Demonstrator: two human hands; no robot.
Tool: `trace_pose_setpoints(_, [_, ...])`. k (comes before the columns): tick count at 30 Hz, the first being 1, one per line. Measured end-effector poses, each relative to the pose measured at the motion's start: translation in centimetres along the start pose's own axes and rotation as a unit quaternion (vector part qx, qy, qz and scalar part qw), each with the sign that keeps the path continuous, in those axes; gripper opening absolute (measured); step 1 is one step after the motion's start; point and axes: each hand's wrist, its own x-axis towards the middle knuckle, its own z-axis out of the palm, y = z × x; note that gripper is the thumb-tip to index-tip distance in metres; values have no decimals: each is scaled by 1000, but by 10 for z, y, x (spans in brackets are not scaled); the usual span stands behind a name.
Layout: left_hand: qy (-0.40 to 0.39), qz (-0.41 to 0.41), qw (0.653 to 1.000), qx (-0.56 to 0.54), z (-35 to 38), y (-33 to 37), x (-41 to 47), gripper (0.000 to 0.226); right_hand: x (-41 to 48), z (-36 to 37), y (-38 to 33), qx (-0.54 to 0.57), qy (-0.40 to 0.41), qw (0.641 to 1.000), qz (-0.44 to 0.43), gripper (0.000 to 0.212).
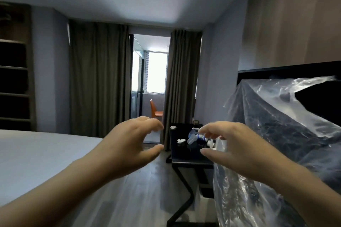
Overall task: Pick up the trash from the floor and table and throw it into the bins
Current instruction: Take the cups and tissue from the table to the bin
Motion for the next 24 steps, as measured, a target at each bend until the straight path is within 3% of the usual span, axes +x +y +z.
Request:
trace_pose_setpoints(8, [-29, -19, 999, -11, 83, -110, 66, 43, 110, 98, 54, -3, -26, 999, 19, 39])
trace_pose_setpoints(14, [-37, -35, 998, -25, 124, -220, 120, 53, 211, 164, 72, 19, -32, 998, 55, 35])
trace_pose_setpoints(24, [-82, -31, 993, -74, 239, -352, 210, 41, 322, 283, 135, 43, -99, 985, 134, 41])
